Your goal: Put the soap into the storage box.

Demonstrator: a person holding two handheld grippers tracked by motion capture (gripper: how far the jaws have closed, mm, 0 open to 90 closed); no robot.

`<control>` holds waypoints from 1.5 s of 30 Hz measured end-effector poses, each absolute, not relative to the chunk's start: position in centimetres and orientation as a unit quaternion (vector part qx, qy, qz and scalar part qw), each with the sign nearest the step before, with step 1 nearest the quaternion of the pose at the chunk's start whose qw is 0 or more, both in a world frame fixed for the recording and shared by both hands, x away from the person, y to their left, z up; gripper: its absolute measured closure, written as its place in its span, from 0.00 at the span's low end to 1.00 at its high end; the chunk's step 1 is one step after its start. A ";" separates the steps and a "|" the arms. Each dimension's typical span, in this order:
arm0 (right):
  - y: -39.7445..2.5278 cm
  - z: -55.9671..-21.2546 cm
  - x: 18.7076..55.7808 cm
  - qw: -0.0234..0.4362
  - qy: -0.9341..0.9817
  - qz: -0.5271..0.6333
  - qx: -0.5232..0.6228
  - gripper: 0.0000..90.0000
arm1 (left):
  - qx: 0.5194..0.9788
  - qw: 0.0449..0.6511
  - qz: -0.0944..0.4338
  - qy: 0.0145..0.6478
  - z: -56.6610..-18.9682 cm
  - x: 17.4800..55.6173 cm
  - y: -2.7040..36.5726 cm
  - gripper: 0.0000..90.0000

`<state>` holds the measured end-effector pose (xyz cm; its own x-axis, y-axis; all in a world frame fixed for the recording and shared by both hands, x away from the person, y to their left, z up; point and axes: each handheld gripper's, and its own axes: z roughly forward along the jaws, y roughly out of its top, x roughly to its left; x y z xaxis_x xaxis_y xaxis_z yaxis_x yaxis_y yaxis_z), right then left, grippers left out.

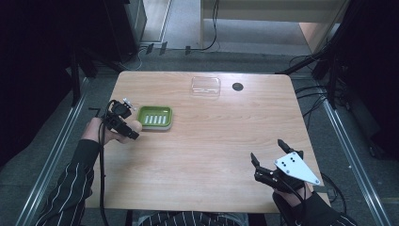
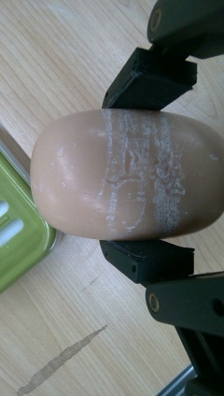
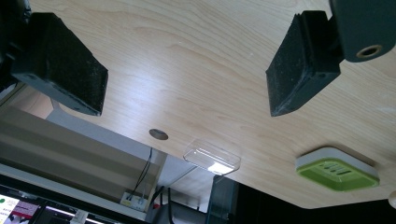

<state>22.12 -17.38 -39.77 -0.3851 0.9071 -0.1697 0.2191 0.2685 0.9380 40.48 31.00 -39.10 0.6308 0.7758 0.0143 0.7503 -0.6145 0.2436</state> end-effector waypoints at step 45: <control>-18.3 -39.8 21.3 0.390 0.689 0.443 0.420 0.15 | 0.932 0.120 0.058 0.336 -37.2 43.0 28.5 0.37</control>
